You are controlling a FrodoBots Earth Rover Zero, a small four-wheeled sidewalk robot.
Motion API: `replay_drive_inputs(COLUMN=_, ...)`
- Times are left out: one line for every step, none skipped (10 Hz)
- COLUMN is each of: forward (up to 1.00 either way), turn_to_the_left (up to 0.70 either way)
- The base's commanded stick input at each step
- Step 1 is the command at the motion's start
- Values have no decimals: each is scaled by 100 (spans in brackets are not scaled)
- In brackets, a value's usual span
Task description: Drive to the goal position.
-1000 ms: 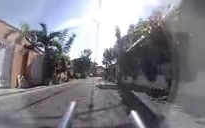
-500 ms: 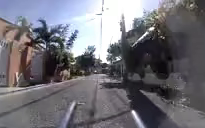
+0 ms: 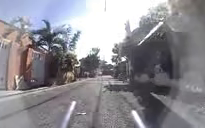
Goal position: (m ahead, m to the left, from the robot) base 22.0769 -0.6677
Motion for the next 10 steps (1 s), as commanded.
replay_drive_inputs(forward=85, turn_to_the_left=-18)
replay_drive_inputs(forward=85, turn_to_the_left=-34)
replay_drive_inputs(forward=85, turn_to_the_left=-34)
replay_drive_inputs(forward=85, turn_to_the_left=-34)
replay_drive_inputs(forward=85, turn_to_the_left=-34)
replay_drive_inputs(forward=85, turn_to_the_left=-34)
replay_drive_inputs(forward=85, turn_to_the_left=-34)
replay_drive_inputs(forward=85, turn_to_the_left=1)
replay_drive_inputs(forward=85, turn_to_the_left=5)
replay_drive_inputs(forward=85, turn_to_the_left=1)
